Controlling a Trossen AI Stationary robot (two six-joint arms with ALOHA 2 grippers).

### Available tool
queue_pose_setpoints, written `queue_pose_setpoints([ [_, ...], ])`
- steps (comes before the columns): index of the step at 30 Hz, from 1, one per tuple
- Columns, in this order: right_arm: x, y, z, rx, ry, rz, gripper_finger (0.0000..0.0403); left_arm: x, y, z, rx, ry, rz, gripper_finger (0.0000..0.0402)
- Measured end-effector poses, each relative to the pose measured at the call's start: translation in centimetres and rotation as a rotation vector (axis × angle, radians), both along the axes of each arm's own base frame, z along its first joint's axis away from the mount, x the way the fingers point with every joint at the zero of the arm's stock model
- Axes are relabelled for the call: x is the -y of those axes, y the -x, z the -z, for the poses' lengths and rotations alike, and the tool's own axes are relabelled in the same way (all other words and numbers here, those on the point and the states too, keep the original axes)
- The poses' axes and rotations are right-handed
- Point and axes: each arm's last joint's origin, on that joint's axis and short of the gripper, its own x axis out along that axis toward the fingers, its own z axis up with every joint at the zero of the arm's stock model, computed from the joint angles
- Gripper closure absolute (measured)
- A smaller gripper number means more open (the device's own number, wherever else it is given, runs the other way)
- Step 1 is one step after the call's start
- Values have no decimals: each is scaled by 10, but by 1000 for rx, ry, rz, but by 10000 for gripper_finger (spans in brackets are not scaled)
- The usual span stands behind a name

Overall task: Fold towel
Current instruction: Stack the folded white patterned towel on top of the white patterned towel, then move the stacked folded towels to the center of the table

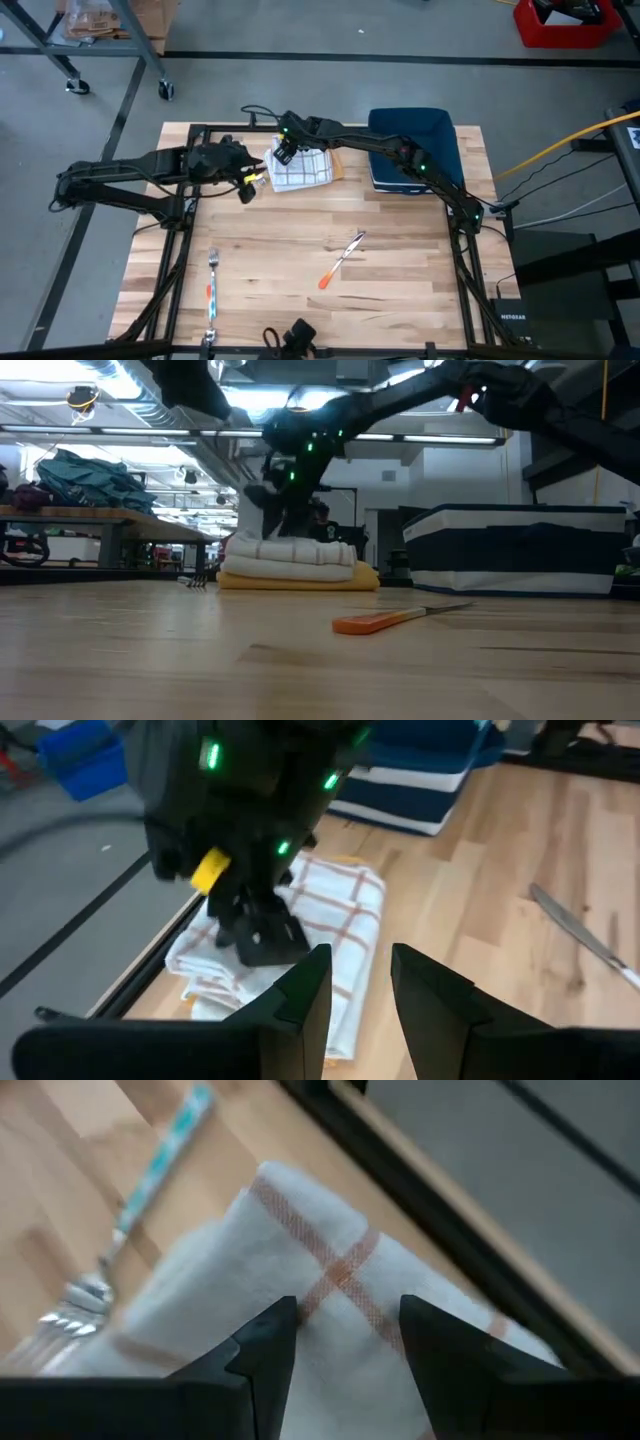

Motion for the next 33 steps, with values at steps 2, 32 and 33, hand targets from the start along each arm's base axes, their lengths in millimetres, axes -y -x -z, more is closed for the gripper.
queue_pose_setpoints([
  [2, 3, 0, 10, -15, -28, 15, 219, 3, 1, -1, 3, -1, 16, 302],
  [32, -24, 32, -81, -78, 1, -31, 219, 15, -7, 6, -15, 44, 39, 302],
  [33, -25, 36, -87, -84, 4, -28, 219, 15, -9, 7, -18, 50, 34, 302],
])
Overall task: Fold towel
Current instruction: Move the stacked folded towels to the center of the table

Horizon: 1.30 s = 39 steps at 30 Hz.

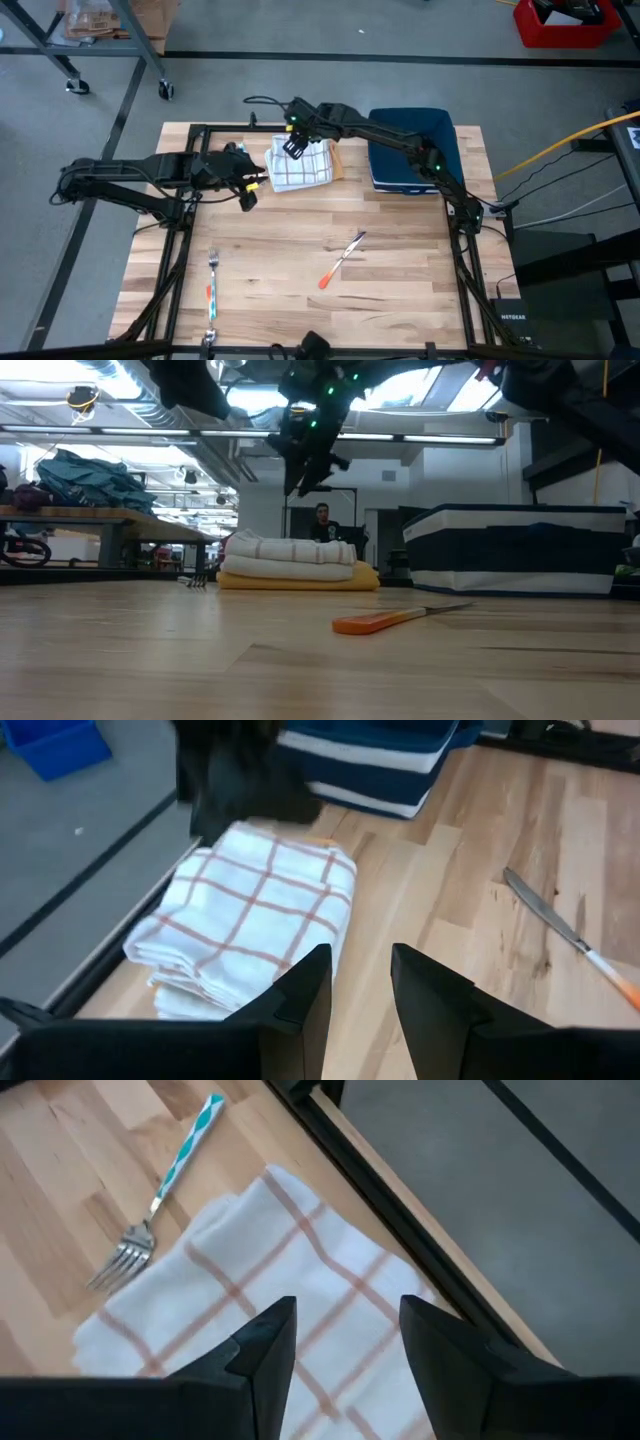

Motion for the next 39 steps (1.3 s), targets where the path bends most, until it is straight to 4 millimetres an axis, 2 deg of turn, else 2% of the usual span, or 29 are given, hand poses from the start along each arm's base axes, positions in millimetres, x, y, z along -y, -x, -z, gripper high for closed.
queue_pose_setpoints([
  [5, -6, 18, -31, 12, 9, 3, 219, -1, -18, 15, -68, 21, -15, 302],
  [11, -15, 44, -78, 100, 45, 3, 219, -5, -54, 42, -159, -34, -56, 302],
  [14, -19, 55, -95, 123, 69, -8, 219, -14, -74, 57, -167, -86, -134, 302],
  [18, -25, 71, -111, 130, 72, -8, 219, -36, -96, 77, -160, -121, -246, 302],
  [24, -32, 89, -113, 21, 0, -34, 219, -75, -117, 110, -154, -116, -361, 302],
  [30, -39, 101, -104, -123, -96, -61, 219, -108, -121, 141, -205, -97, -456, 302],
  [34, -41, 102, -103, -142, -103, -65, 219, -120, -119, 159, -267, -56, -458, 302],
  [39, -41, 102, -103, -154, -86, -81, 219, -119, -124, 172, -290, -10, -413, 302],
])
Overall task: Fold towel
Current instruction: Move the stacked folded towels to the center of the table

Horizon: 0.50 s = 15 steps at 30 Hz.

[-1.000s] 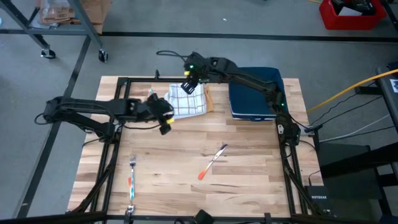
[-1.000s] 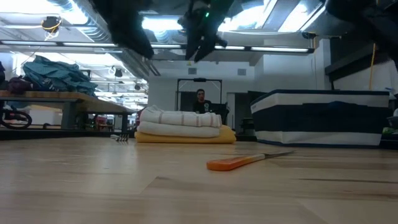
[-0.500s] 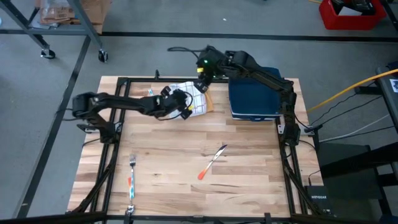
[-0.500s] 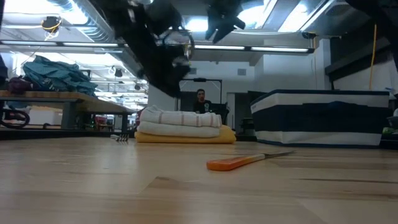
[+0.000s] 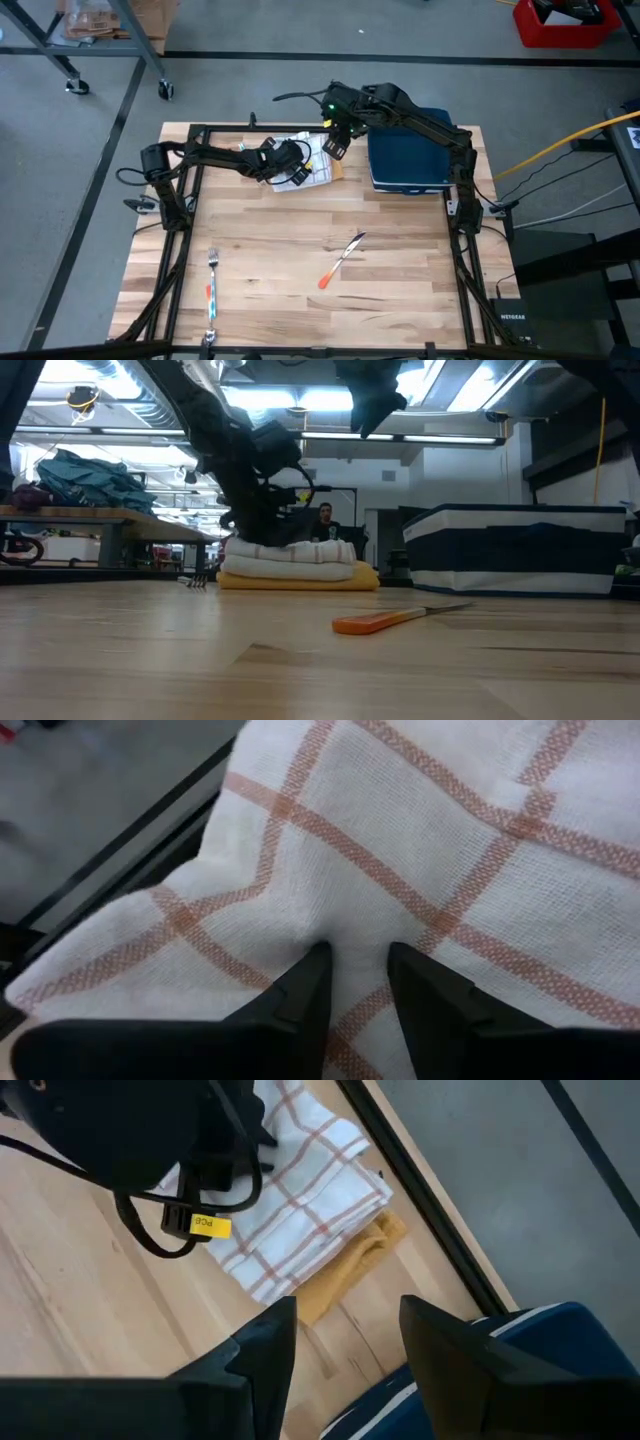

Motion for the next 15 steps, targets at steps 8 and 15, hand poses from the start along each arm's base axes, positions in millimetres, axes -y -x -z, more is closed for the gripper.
queue_pose_setpoints([
  [8, 0, 0, 0, -2, 0, 0, 219, 31, -7, 5, -55, 43, 86, 302],
  [15, -1, 4, 2, -40, -21, -5, 219, 80, -8, 11, -119, 142, 162, 302],
])
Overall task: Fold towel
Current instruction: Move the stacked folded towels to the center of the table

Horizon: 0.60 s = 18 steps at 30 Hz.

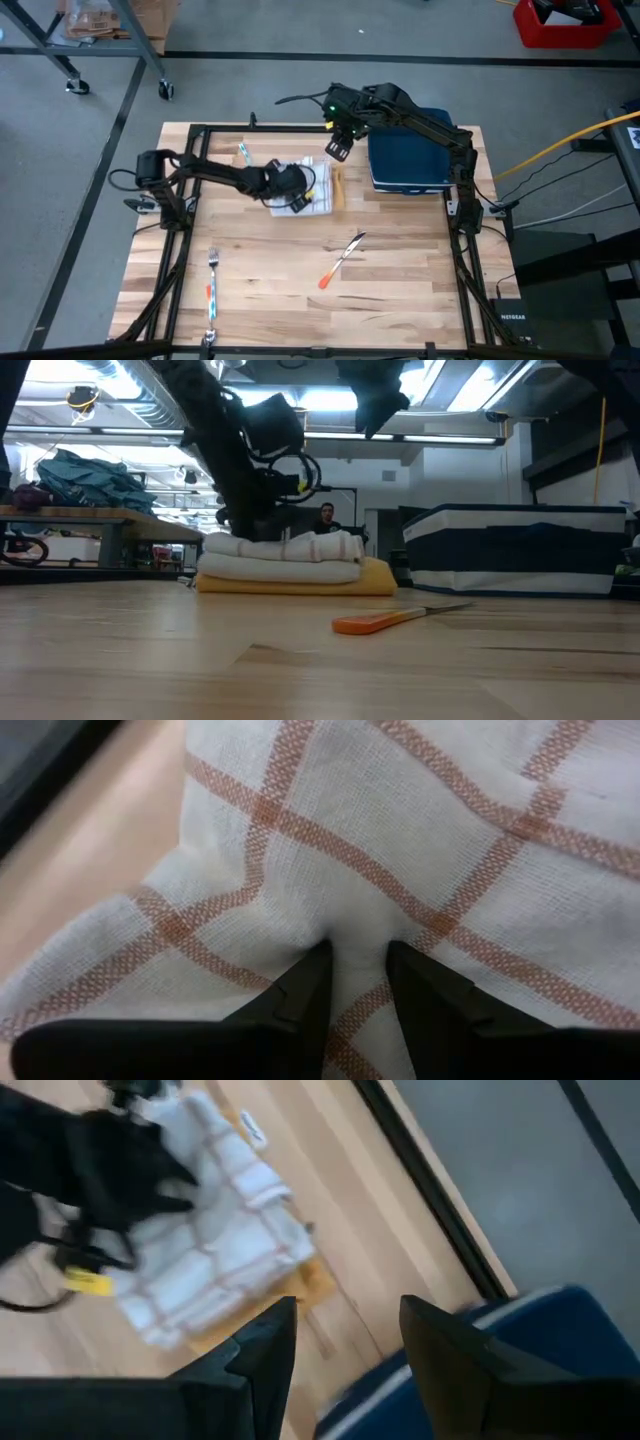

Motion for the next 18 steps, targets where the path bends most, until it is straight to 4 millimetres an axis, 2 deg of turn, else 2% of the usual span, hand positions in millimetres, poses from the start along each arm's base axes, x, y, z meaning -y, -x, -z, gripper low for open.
queue_pose_setpoints([
  [4, -6, 7, 4, -88, -32, -9, 219, 31, 2, 0, -2, 44, -2, 302],
  [7, -12, 5, 6, -81, -75, -38, 219, 57, 5, -4, 24, 87, 7, 302],
  [13, -46, -3, 3, -47, -163, -154, 219, 100, 15, -25, 111, 171, 47, 302],
  [18, -78, -9, 3, -44, -184, -178, 219, 123, 24, -40, 155, 205, 119, 302],
])
